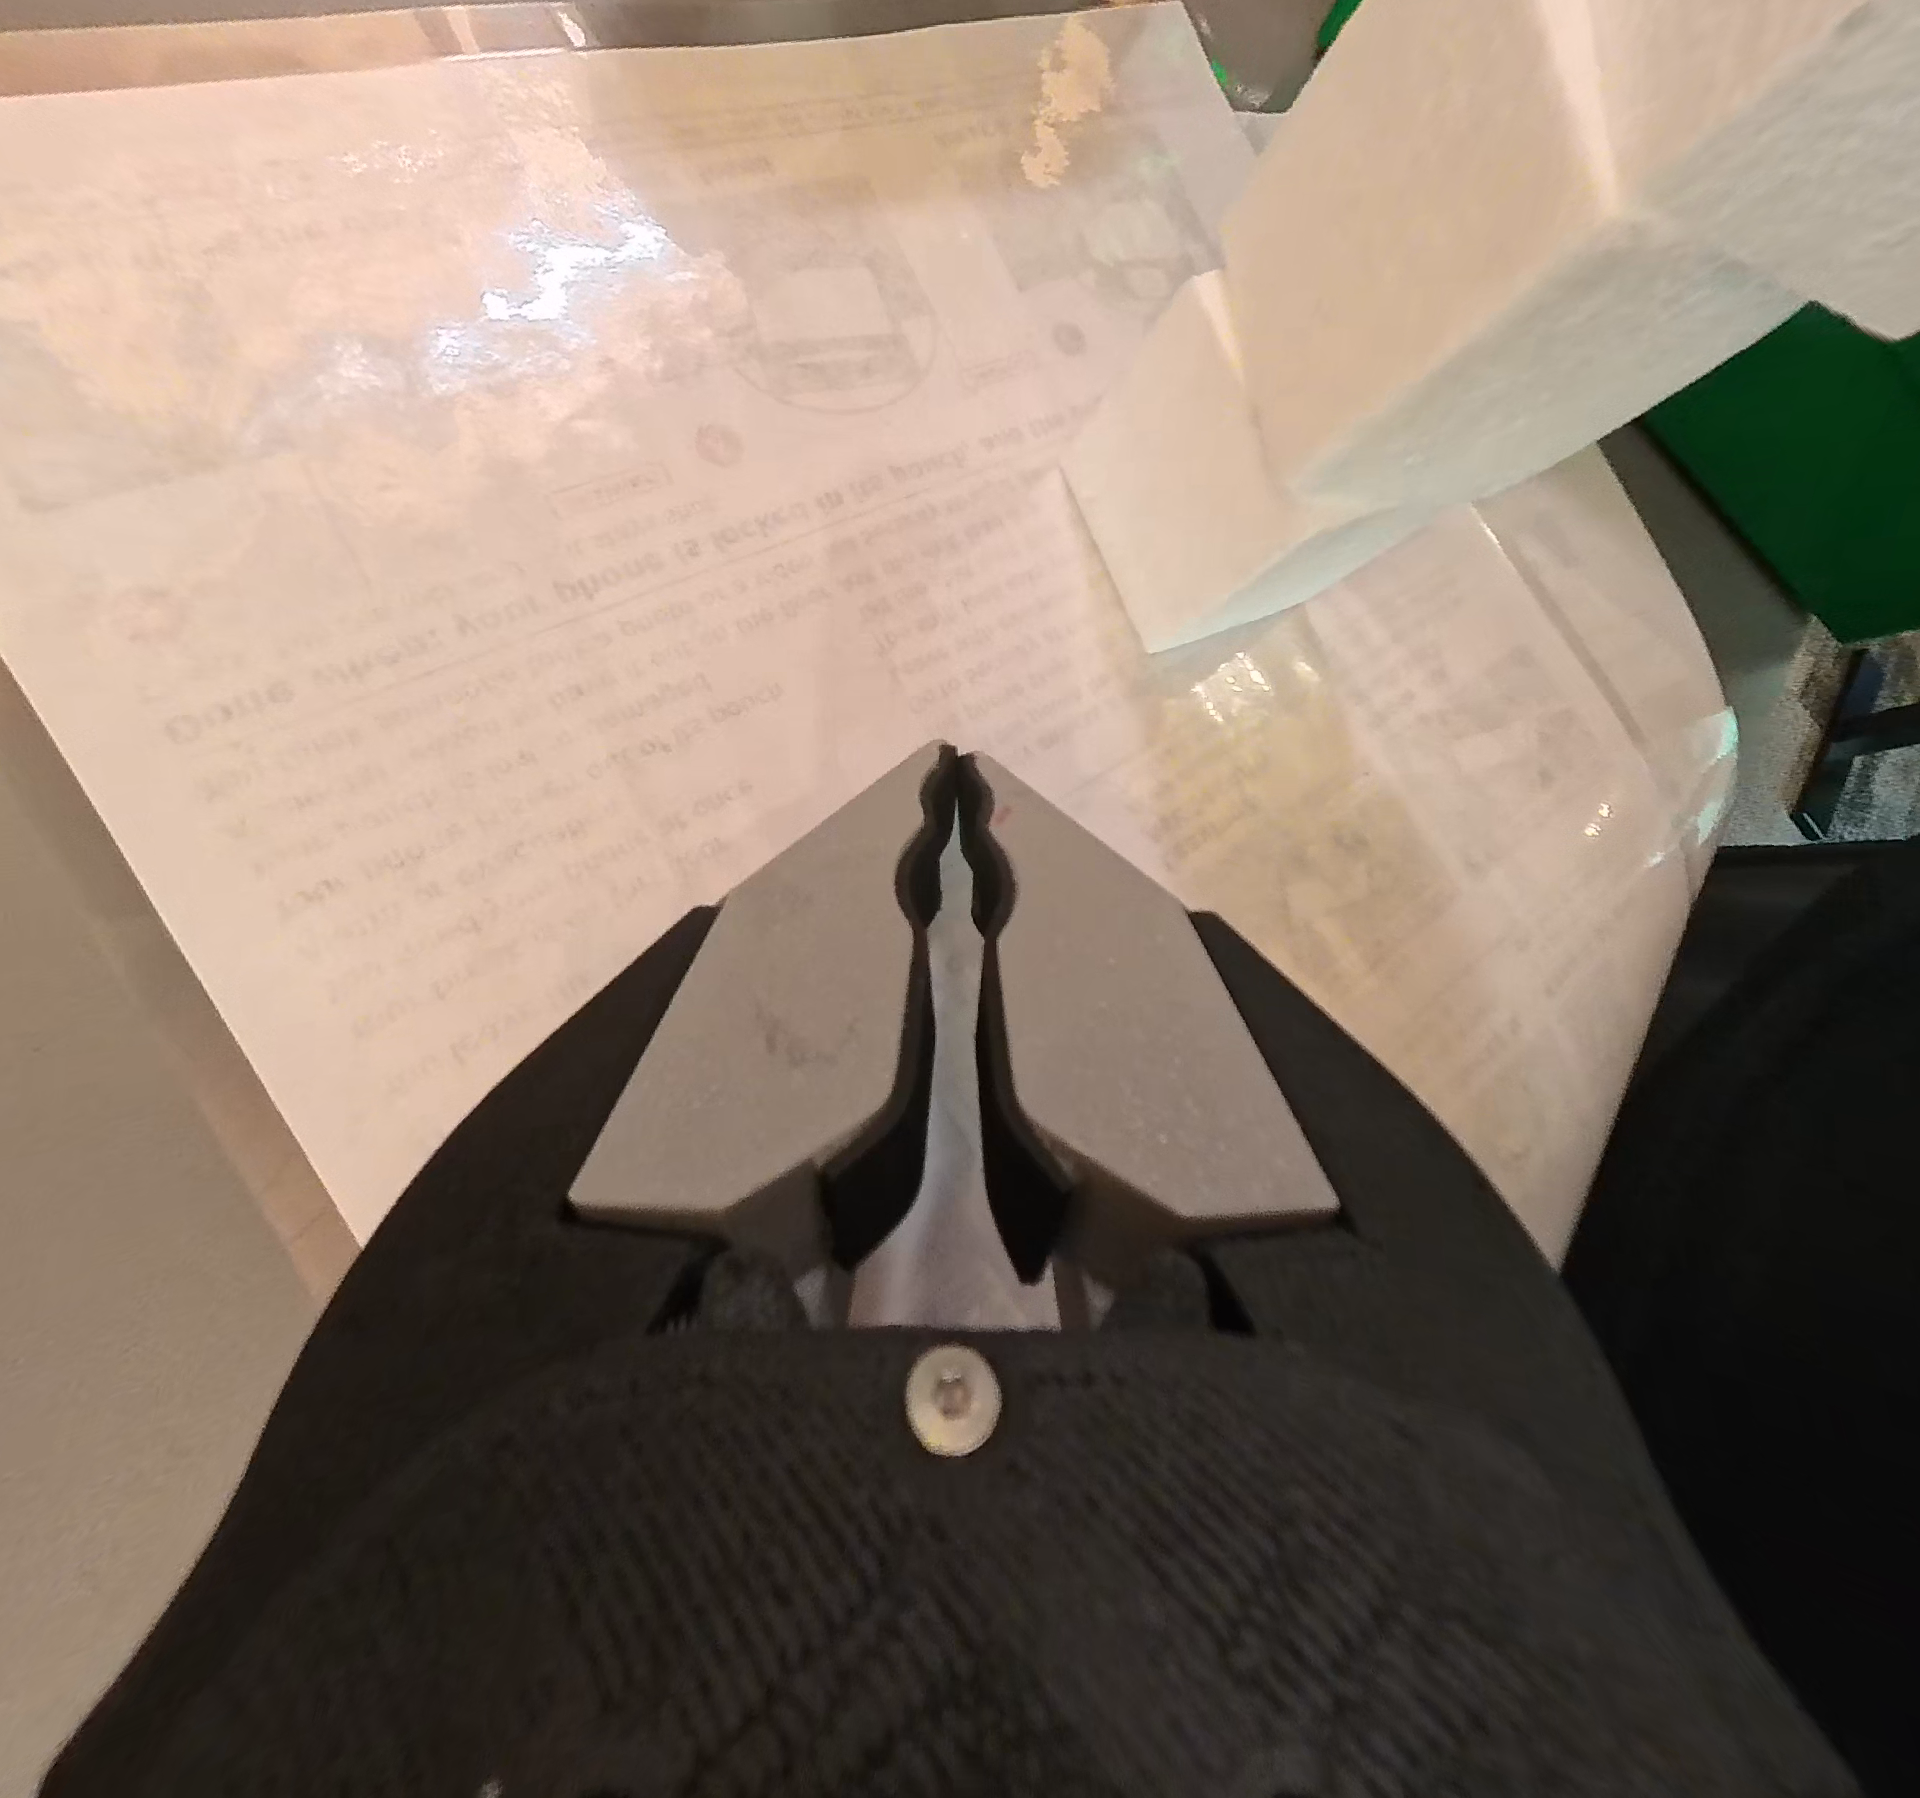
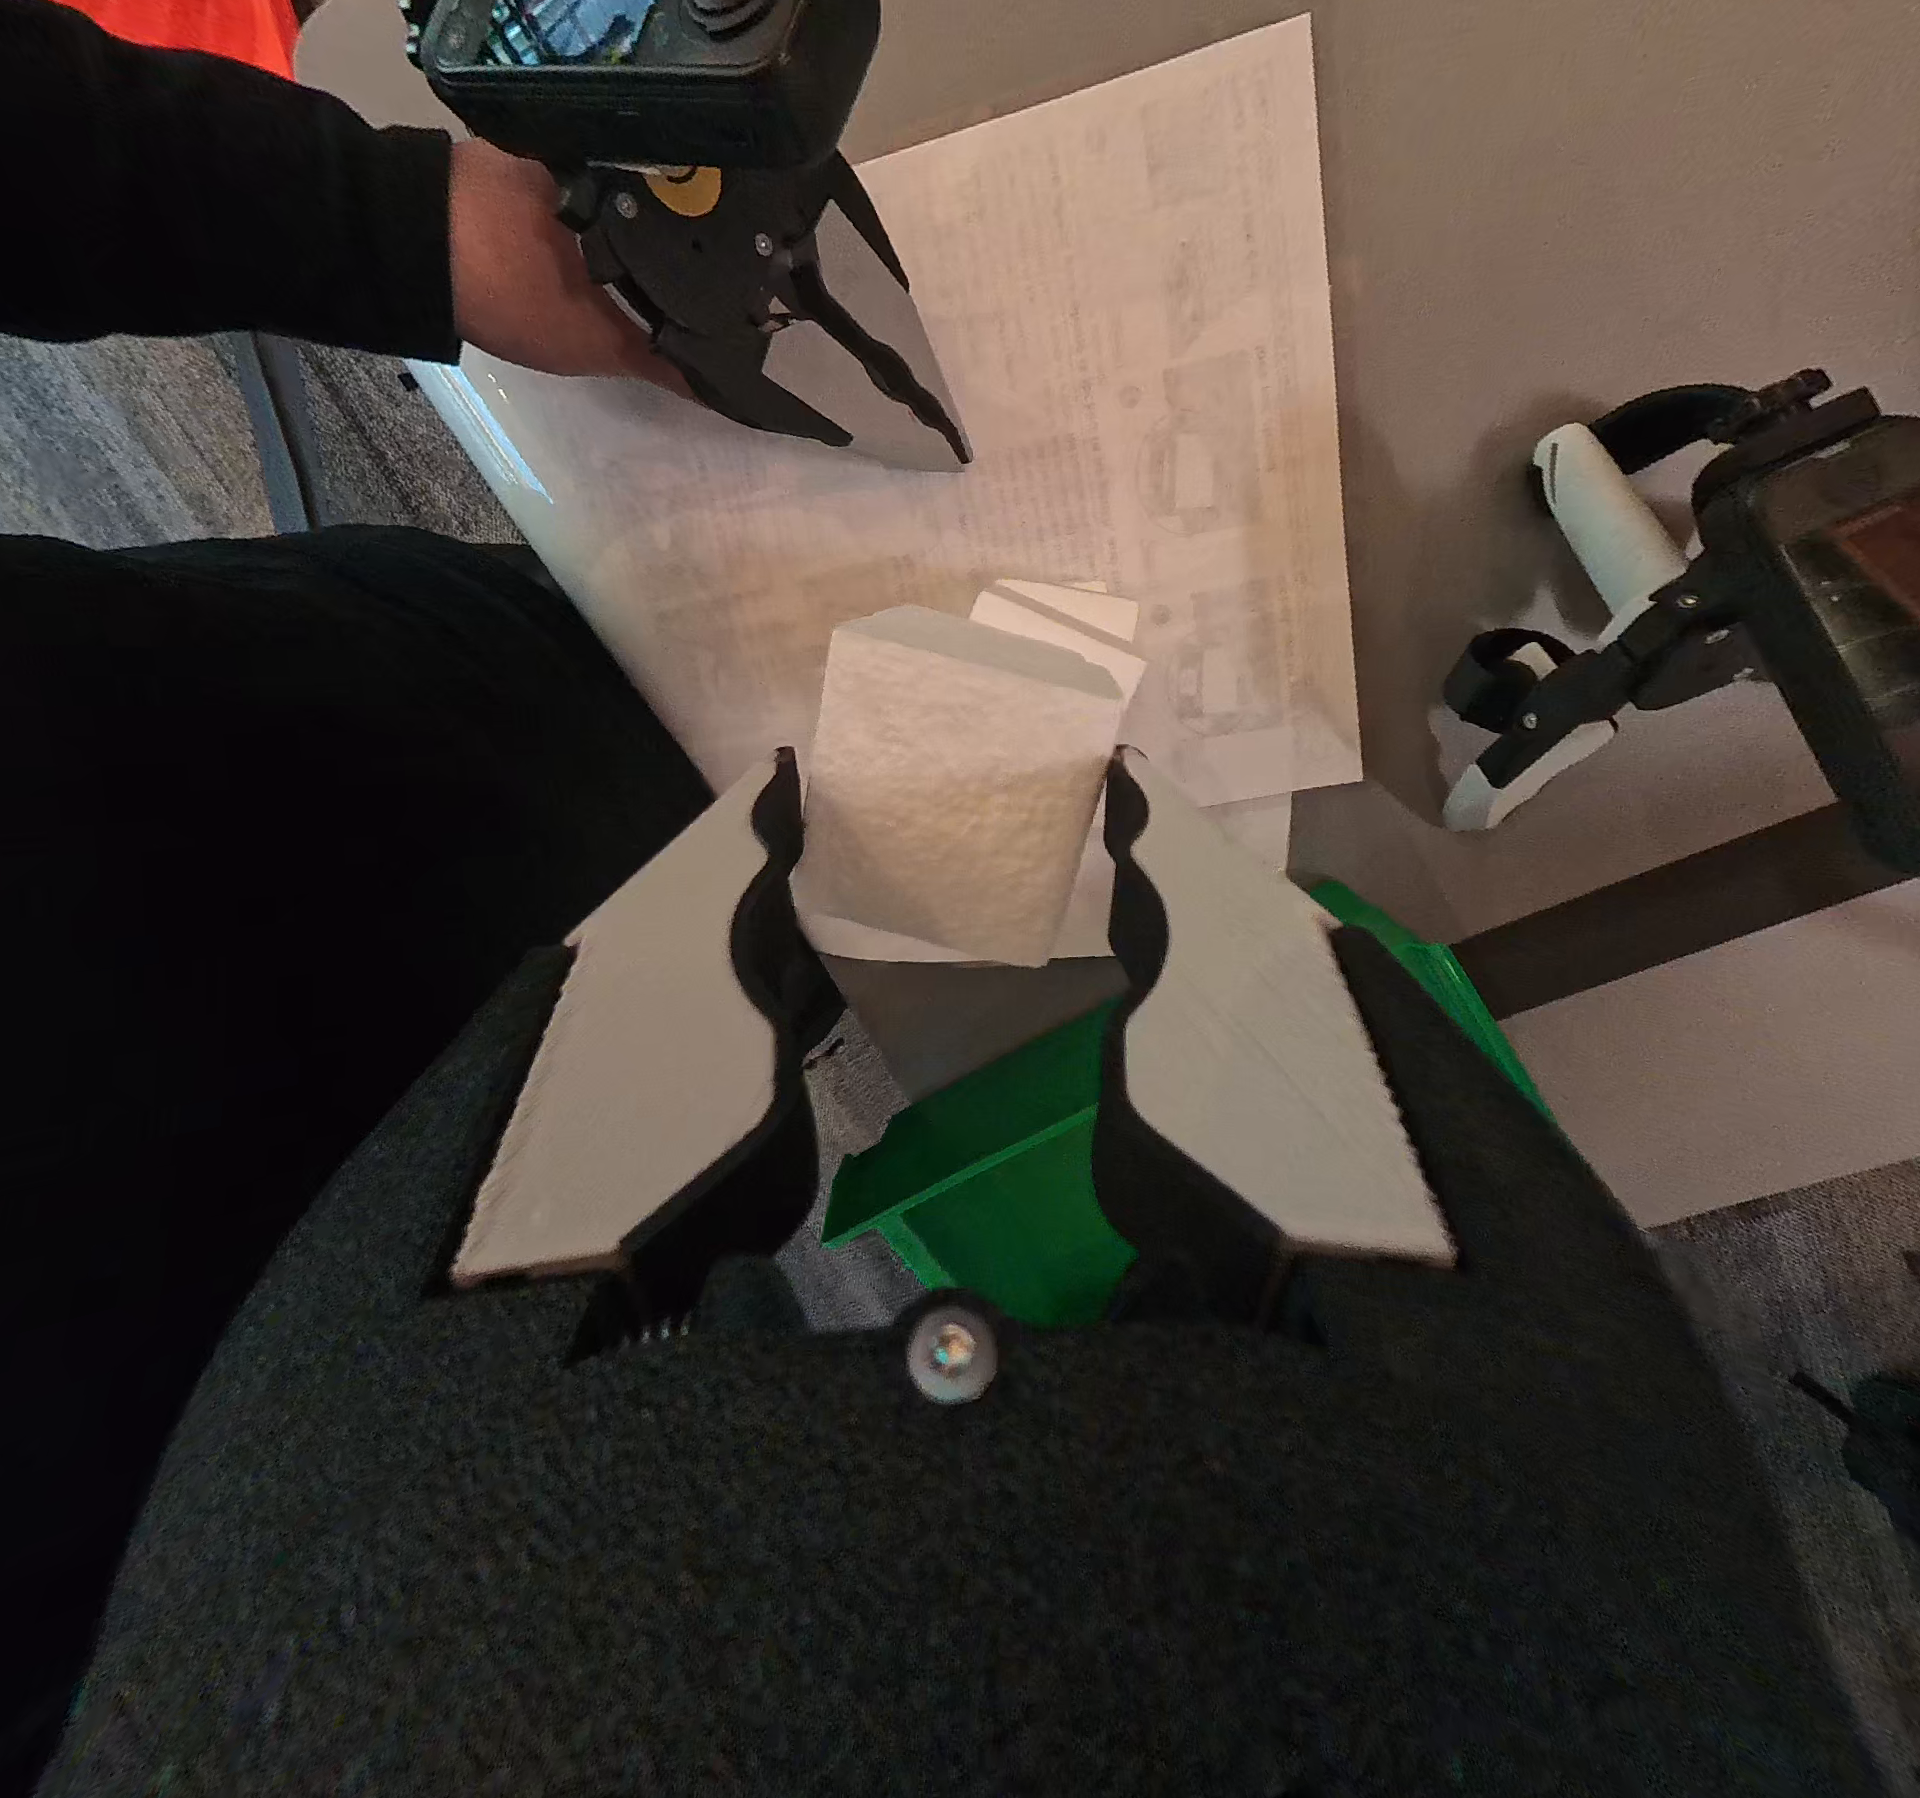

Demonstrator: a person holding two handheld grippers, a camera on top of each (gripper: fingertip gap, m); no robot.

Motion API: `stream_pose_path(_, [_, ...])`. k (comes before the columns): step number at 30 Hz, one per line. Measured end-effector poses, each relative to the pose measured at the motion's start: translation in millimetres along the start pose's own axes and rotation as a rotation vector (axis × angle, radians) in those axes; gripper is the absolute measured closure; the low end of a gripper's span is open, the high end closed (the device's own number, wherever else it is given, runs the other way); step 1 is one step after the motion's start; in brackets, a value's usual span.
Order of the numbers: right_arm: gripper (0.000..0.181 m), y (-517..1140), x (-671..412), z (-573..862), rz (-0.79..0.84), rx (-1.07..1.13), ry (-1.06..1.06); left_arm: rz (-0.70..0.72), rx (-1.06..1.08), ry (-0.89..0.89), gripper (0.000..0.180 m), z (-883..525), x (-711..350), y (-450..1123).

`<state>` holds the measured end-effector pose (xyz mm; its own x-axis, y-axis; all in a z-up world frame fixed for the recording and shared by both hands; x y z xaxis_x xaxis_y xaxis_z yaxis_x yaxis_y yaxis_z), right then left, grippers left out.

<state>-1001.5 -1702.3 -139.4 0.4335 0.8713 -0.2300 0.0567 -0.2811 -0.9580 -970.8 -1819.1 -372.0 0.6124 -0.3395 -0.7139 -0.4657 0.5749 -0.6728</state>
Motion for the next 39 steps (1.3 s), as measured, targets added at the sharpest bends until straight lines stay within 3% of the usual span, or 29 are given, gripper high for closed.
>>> stream_pose_path(18, [0.115, -9, 2, 0, 0.076, -0.002, 0.013, -0.006, -0.003, 0.004, 0.18, 0, 0, 0])
stream_pose_path(30, [0.119, -47, 60, 14, 0.361, -0.059, 0.197, -0.006, 0.001, 0.001, 0.18, 0, 0, 0])
stream_pose_path(33, [0.121, -25, 88, 20, 0.32, -0.05, 0.229, -0.01, 0.003, 0.004, 0.18, 0, 0, 0])
stream_pose_path(36, [0.141, 13, 108, 11, 0.226, -0.115, 0.23, -0.013, 0.005, 0.007, 0.18, 0, -1, 0])
stream_pose_path(39, [0.147, 61, 116, 3, 0.111, -0.111, 0.212, -0.017, 0.005, 0.008, 0.18, -1, -1, 1])
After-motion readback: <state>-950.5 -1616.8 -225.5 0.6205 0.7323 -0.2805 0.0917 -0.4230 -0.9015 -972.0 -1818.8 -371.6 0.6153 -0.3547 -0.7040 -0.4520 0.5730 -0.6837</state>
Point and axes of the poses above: each gripper's, where its closed fingertips meet, y out along the fingers, x out of its underside, z = x × y across the jaws, the point moved 5 cm from there along -y, back along the fingers, and after that the axes turned 13 degrees about y, right-handed, at the moved point
